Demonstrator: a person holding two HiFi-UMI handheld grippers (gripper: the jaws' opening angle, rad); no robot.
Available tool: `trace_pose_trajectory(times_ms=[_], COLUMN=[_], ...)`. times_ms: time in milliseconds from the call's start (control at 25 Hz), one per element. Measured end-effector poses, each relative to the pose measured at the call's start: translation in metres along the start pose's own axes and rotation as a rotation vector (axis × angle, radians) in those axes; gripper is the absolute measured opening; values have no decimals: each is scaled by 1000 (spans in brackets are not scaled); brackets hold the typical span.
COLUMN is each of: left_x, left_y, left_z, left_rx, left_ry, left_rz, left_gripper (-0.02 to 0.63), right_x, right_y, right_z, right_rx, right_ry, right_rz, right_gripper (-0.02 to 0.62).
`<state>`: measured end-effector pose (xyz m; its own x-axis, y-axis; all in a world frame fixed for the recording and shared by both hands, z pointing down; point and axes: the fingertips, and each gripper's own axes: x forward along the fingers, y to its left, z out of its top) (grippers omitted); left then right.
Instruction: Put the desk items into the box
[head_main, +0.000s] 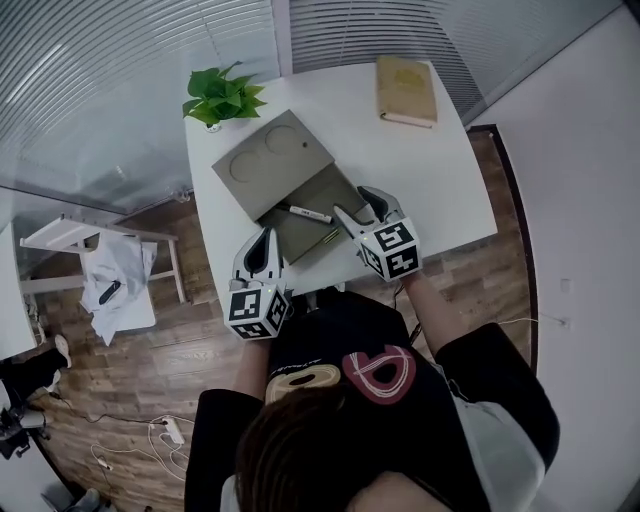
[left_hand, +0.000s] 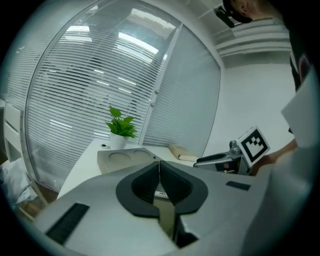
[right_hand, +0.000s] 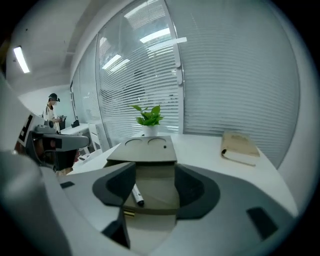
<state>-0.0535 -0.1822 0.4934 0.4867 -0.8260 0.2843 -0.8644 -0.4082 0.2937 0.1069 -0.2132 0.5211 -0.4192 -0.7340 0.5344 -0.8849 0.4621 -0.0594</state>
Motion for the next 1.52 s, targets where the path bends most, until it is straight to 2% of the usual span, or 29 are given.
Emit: trace_pose_trajectory(times_ms=[360, 800, 1000, 1200, 1520], left_x=[4, 2, 1, -2, -3], left_y=[-28, -58, -65, -66, -57], left_z=[-2, -20, -25, -27, -28], left_rx=[27, 51, 54, 58, 46], left_ry=[-10, 37, 45, 55, 51], left_rz=[-80, -174, -196, -207, -204], left_gripper=[20, 20, 20, 20, 20], right_x=[-39, -61, -72, -77, -72], right_y=[-7, 7, 2, -1, 8], right_z=[-14, -45, -51, -55, -56], right_rx=[70, 98, 114, 133, 116], right_ry=[-94, -93, -98, -101, -88], right_rz=[-114, -199, -239, -262, -240], right_gripper=[225, 76, 34, 11, 9])
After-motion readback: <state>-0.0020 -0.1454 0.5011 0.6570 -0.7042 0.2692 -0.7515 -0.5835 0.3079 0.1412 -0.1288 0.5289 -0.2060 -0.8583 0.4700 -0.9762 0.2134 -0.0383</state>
